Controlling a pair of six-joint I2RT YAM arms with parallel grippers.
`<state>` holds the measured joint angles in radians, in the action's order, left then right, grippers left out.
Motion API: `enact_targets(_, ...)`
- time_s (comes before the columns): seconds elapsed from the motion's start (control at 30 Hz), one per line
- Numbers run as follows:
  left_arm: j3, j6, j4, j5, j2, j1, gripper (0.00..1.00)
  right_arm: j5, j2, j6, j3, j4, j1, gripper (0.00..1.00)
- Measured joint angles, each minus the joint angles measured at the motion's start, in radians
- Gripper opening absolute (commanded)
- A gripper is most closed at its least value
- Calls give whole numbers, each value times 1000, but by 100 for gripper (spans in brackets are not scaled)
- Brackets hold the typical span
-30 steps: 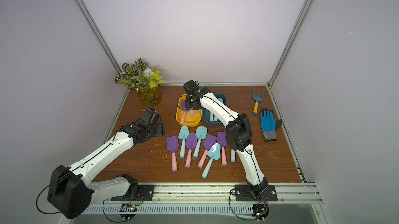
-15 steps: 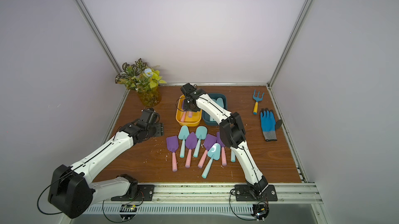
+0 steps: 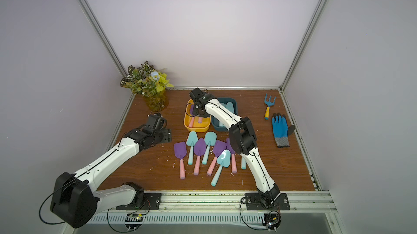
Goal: Sort the small shovels by color and place them into the storage box
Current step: Place the shovel in the storage box.
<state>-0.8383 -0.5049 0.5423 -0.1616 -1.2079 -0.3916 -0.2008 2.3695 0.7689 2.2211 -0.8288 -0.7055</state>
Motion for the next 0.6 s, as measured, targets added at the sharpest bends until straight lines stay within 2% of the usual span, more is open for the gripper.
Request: enact_targets(0.6, 7, 1, -2, 1, 0, 1, 76, -4, 14, 14, -17, 21, 0, 1)
